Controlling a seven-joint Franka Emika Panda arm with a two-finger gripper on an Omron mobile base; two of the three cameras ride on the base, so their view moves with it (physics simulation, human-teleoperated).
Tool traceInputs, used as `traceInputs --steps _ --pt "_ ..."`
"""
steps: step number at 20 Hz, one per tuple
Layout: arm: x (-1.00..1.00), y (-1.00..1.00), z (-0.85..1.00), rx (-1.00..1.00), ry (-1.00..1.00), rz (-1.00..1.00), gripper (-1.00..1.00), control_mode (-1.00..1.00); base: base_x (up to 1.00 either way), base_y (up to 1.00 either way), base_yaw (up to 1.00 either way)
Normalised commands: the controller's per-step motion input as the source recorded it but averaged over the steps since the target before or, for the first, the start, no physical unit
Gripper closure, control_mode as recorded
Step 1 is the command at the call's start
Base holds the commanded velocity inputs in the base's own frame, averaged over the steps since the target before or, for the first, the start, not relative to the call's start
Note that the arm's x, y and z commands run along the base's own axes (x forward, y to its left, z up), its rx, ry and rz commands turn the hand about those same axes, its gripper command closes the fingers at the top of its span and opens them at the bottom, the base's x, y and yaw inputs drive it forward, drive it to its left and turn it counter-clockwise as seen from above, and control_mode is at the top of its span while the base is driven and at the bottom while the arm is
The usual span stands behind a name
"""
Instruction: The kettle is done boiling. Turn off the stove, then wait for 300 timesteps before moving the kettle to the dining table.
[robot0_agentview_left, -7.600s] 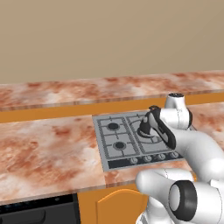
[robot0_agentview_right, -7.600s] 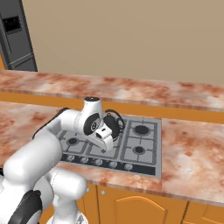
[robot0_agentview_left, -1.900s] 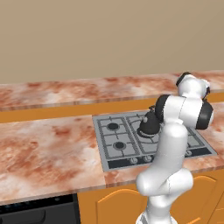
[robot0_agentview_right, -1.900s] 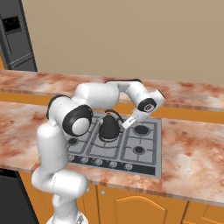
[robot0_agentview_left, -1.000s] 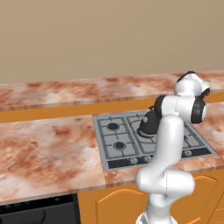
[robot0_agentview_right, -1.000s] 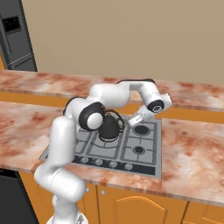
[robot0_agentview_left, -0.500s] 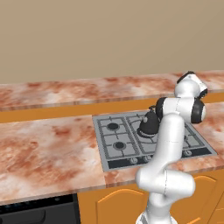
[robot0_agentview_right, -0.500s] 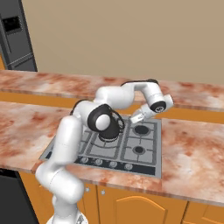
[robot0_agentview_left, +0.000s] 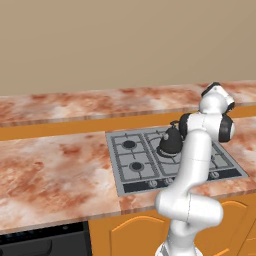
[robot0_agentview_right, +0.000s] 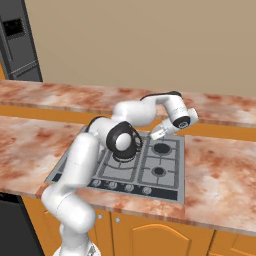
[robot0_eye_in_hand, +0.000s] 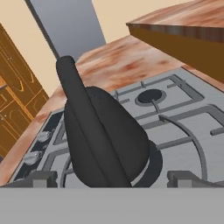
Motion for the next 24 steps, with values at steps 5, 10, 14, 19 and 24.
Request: traceInputs --steps 5,10,14,19,24 --pt "0.07 0.00 -0.03 0.00 0.00 0.00 -1.00 -1.00 0.00 0.00 0.00" --pt "0.00 0.03 0.00 0.00 0.00 0.00 -1.00 -1.00 0.00 0.00 0.00" --pt "0.00 0.13 0.00 0.00 0.00 0.00 -1.00 -1.00 0.00 0.00 0.00" --pt "0.00 0.16 0.00 0.00 0.00 0.00 -1.00 -1.00 0.00 0.00 0.00" --pt "0.00 0.14 0.00 0.00 0.00 0.00 -1.00 -1.00 0.00 0.00 0.00"
